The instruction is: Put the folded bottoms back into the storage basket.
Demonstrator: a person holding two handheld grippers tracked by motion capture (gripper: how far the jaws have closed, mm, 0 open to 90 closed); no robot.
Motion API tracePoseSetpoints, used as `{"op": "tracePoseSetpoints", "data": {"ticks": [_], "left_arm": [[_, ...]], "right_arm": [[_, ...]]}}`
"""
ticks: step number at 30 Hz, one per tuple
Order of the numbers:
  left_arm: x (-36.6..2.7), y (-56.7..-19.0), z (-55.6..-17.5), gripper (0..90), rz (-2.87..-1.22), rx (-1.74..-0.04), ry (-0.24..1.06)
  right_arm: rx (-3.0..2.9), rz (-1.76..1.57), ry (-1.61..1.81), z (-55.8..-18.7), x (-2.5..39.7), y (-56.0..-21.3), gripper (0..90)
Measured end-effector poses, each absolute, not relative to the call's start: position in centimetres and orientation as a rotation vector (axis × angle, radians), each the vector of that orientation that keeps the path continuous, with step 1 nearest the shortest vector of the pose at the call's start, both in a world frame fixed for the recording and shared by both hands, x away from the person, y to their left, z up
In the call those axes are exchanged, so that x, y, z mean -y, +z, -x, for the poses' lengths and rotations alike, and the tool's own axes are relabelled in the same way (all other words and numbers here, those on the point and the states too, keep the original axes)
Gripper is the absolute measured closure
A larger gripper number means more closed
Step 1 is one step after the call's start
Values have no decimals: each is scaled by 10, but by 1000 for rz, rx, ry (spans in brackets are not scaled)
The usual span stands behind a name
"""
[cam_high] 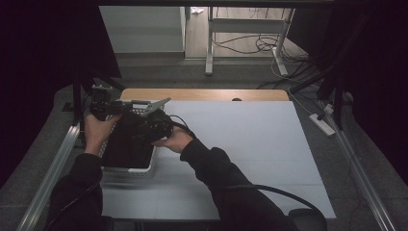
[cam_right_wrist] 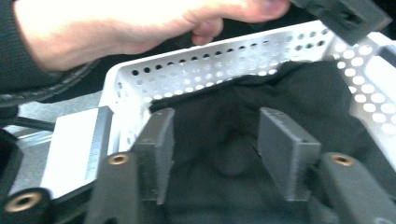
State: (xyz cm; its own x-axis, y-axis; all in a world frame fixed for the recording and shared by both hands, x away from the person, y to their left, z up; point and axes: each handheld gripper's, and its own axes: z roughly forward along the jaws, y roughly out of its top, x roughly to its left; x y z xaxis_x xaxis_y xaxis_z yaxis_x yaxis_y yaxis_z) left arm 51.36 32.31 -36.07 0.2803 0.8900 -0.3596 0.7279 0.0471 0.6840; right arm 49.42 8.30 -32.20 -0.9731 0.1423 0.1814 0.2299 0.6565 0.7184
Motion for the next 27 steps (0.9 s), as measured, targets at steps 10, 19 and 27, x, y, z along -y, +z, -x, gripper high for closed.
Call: {"op": "tracePoseSetpoints", "data": {"ticks": [10,19,27], "left_arm": [[-312,-360,-508,157,-1784,-1427,256],[-302,-363,-503,116,-1825,-1380,178],[-291,-366,-495,53,-1864,-1349,149]], "right_arm": [[2828,328,-1181,-496,-67,-316,276],[2834,350,-1131,-495,-51,-316,228],[2825,376,-1111,-494,-36,-315,197]]}}
